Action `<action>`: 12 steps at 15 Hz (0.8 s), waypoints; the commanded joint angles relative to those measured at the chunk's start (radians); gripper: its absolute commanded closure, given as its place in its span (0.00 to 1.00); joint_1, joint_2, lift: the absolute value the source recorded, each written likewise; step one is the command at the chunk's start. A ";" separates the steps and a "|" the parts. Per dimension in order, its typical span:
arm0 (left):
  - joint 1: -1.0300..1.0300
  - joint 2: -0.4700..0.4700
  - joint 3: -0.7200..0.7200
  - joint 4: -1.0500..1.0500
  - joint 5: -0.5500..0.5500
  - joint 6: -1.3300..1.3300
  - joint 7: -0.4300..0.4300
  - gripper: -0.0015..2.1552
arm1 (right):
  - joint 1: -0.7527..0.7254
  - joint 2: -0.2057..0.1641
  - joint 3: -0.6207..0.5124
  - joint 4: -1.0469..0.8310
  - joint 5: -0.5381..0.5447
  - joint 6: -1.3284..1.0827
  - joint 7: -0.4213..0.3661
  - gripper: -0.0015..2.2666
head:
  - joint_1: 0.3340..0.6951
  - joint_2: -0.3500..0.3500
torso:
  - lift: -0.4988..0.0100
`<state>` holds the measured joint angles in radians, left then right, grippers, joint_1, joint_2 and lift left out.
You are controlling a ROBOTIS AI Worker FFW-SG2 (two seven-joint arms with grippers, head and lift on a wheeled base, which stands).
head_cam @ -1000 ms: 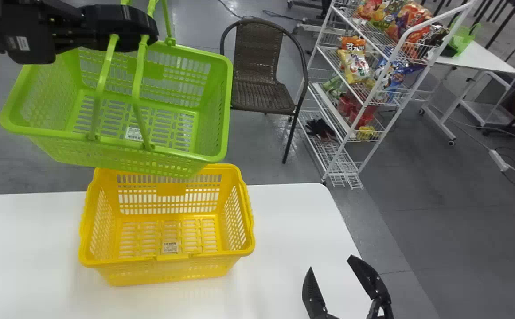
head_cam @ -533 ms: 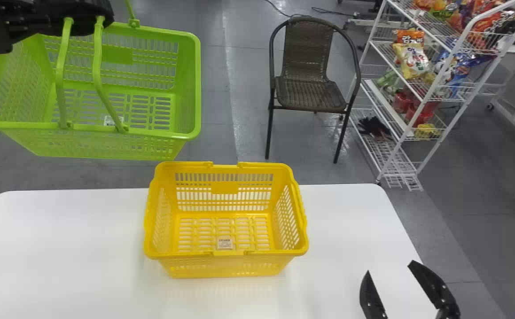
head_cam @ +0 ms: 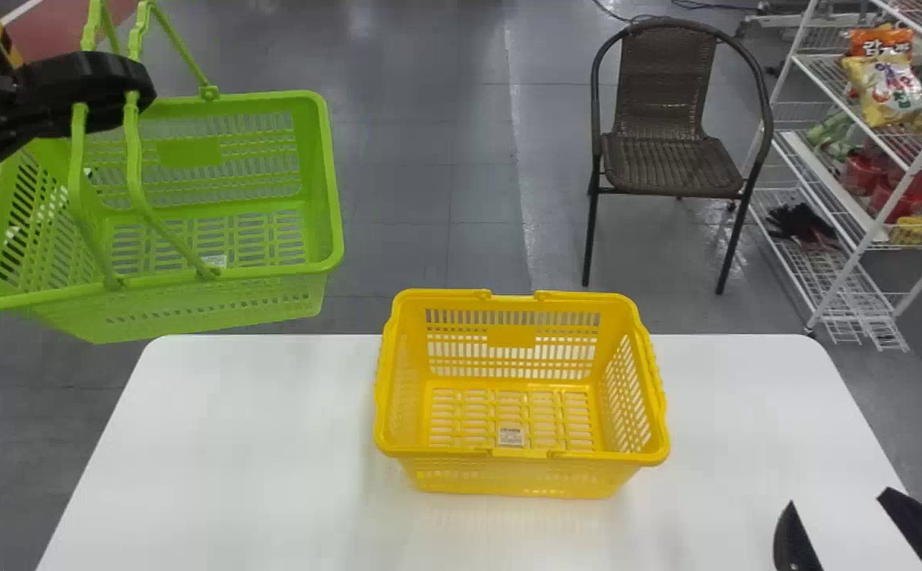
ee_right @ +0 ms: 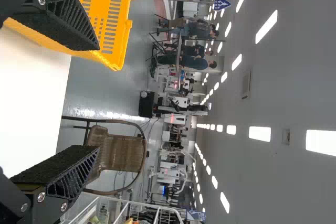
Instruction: Grasp handle with right gripper to insert into left gripper then lift and swing left to center
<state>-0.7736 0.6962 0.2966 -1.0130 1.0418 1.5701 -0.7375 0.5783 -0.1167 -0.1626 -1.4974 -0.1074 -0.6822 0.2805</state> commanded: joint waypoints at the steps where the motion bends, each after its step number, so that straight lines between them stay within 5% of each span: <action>1: 0.086 0.048 0.059 -0.039 0.001 0.001 -0.013 0.93 | -0.003 -0.001 0.001 0.000 0.000 0.003 0.000 0.07 | 1.00 0.61 | 0.98; 12: 0.646 0.080 0.417 -0.351 0.070 0.001 -0.079 0.93 | -0.008 -0.003 -0.023 0.002 -0.011 0.016 0.000 0.07 | 1.00 0.79 | 0.98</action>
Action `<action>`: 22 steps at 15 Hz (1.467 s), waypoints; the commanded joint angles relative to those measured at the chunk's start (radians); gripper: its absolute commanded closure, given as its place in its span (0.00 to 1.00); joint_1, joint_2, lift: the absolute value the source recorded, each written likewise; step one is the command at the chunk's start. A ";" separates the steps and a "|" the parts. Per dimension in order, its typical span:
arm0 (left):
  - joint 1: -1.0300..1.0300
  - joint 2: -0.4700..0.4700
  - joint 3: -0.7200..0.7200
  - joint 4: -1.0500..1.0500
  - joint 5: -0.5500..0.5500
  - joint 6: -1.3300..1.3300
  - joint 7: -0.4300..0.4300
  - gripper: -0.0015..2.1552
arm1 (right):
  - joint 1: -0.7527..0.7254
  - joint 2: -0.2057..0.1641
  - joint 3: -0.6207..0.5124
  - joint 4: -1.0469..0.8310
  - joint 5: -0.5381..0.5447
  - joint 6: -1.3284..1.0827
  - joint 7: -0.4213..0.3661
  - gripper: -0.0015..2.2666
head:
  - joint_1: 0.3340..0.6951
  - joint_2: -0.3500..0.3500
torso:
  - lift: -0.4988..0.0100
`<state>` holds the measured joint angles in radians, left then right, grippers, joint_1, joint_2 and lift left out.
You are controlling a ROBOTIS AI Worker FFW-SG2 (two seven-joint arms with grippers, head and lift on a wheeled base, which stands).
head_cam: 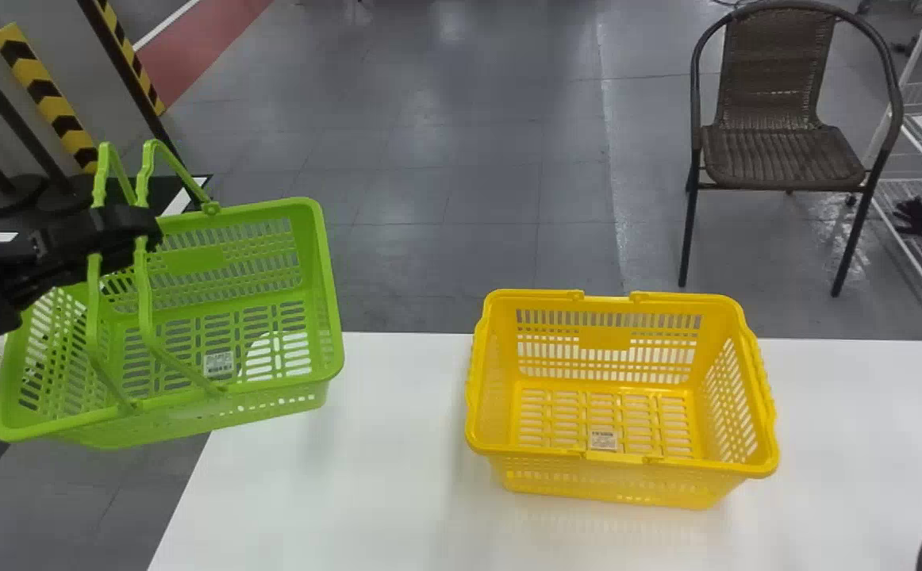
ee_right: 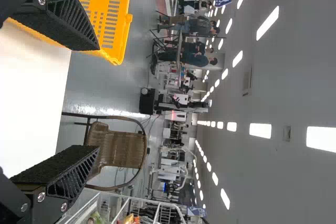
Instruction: Grasp handle with right gripper to insert into left gripper then lift and swing left to center
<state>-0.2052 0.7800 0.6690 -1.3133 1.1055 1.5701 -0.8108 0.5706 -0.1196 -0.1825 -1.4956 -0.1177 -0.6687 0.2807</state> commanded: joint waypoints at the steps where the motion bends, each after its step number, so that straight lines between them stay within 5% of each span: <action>1: 0.121 -0.007 0.066 -0.078 0.008 0.001 -0.008 0.93 | 0.000 -0.002 -0.005 0.000 -0.003 0.002 0.000 0.07 | 1.00 0.79 | 0.98; 12: 0.601 -0.183 0.242 -0.477 0.091 0.001 -0.038 0.93 | -0.012 -0.011 -0.043 -0.002 -0.019 0.015 0.000 0.07 | 1.00 0.73 | 0.98; 22: 0.853 -0.380 0.265 -0.778 0.300 0.001 0.024 0.93 | -0.021 -0.018 -0.061 0.000 -0.026 0.005 0.002 0.07 | 1.00 0.44 | 0.98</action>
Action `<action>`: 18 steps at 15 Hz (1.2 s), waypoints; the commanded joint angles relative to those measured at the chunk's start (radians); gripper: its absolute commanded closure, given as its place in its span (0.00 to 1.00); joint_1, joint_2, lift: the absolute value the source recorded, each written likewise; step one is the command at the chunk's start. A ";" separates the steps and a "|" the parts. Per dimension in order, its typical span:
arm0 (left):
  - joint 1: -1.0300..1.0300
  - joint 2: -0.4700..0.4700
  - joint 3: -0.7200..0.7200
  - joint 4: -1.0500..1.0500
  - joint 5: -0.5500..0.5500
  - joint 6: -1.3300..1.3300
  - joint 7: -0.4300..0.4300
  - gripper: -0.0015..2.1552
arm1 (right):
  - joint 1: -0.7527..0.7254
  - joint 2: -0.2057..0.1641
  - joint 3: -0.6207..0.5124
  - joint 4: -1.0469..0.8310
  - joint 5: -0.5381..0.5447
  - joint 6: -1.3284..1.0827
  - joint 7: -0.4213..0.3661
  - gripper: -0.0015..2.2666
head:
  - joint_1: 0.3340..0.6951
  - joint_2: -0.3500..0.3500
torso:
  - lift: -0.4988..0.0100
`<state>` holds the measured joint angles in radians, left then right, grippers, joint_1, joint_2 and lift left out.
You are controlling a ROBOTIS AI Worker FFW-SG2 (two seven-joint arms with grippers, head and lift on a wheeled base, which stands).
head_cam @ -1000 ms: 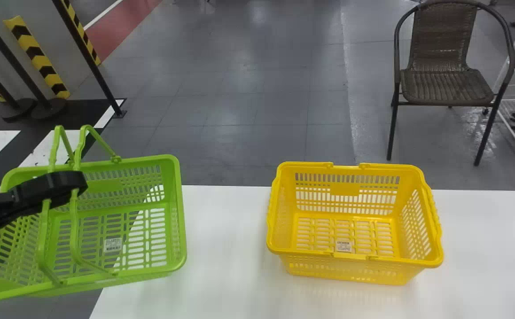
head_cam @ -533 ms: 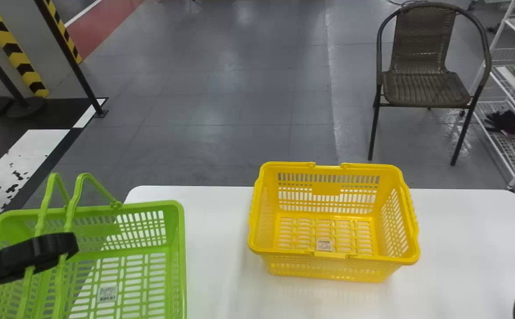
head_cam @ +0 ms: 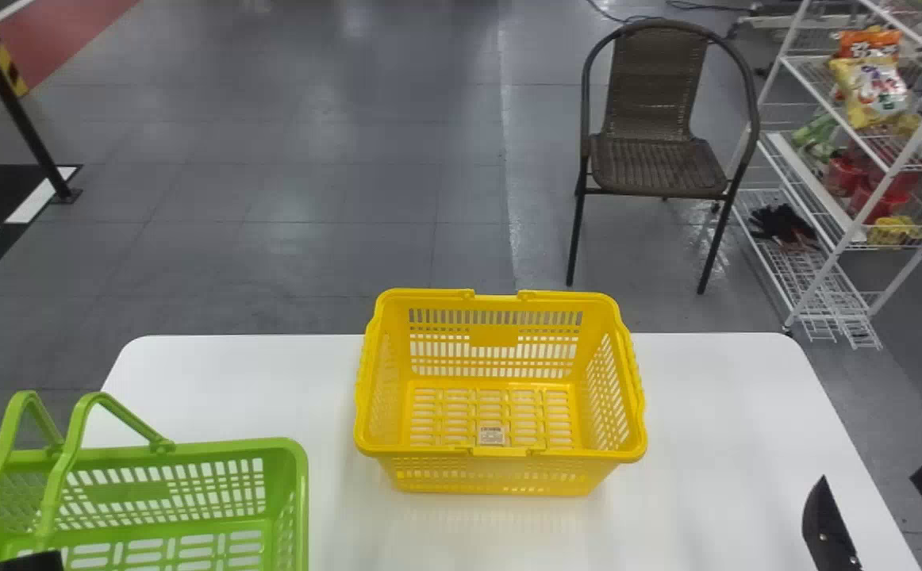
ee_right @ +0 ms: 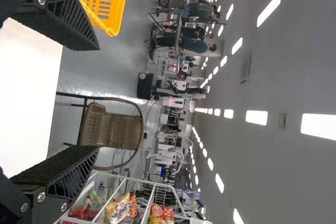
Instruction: Grasp handle with right gripper to insert into left gripper then lift and swing left to center
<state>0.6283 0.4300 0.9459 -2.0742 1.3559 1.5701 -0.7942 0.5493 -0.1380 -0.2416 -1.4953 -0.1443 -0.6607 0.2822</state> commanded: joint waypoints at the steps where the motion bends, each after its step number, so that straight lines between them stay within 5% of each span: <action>1: 0.031 -0.059 -0.019 -0.052 0.057 0.001 0.018 0.93 | -0.002 0.000 -0.004 0.000 0.000 -0.003 0.000 0.07 | 1.00 0.41 | 0.98; 11: 0.027 -0.252 -0.305 -0.132 0.106 0.001 0.130 0.93 | -0.005 -0.008 -0.008 0.000 -0.018 -0.015 0.014 0.07 | 1.00 0.00 | 0.98; 18: -0.058 -0.385 -0.475 -0.132 0.058 0.001 0.187 0.93 | 0.000 -0.008 -0.013 -0.006 -0.018 -0.018 0.014 0.07 | 1.00 0.00 | 0.98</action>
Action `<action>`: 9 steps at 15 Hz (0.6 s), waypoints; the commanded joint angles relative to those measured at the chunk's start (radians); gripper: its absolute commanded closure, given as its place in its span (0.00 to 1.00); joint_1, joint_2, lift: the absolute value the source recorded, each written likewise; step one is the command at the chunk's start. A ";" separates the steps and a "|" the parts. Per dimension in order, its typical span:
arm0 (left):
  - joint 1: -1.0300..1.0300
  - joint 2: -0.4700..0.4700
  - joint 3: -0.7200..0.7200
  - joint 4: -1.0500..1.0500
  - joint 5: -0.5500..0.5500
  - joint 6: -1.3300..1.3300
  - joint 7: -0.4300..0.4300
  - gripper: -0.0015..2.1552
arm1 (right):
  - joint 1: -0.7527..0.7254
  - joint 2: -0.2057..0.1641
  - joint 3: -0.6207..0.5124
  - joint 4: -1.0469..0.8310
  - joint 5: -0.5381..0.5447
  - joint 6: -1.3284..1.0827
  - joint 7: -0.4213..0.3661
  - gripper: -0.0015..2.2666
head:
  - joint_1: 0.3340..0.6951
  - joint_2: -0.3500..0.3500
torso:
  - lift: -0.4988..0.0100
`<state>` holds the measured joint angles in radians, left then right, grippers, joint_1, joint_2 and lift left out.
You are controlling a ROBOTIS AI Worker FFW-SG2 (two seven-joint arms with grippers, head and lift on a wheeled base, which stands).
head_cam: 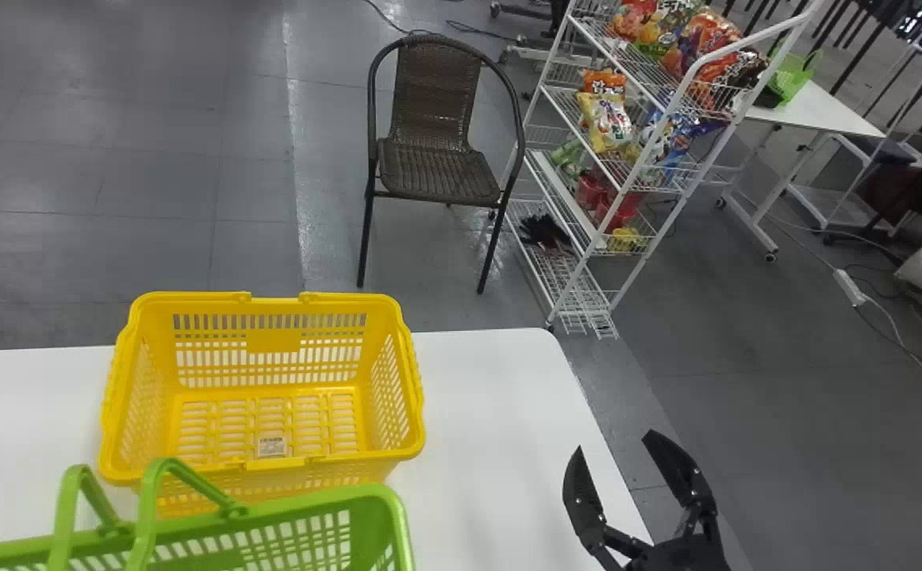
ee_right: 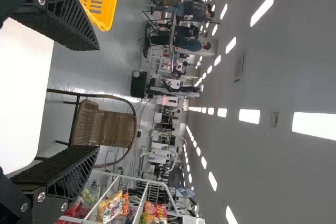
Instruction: Grasp handle with right gripper to insert into left gripper then lift and swing left to center
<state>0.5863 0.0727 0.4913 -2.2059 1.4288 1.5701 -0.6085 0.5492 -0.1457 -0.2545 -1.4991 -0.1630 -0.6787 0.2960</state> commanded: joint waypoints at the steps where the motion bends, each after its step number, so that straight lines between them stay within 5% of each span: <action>1: -0.026 -0.042 -0.036 0.000 -0.022 0.001 0.015 0.93 | 0.002 0.000 0.001 -0.004 0.000 0.000 0.000 0.07 | 1.00 0.00 | 0.98; 9: -0.052 -0.073 -0.146 0.015 -0.136 0.001 0.055 0.93 | 0.008 0.000 0.000 -0.016 -0.004 0.000 0.017 0.07 | 1.00 0.00 | 0.98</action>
<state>0.5365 0.0015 0.3494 -2.1942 1.2989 1.5701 -0.5559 0.5564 -0.1457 -0.2545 -1.5152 -0.1671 -0.6787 0.3116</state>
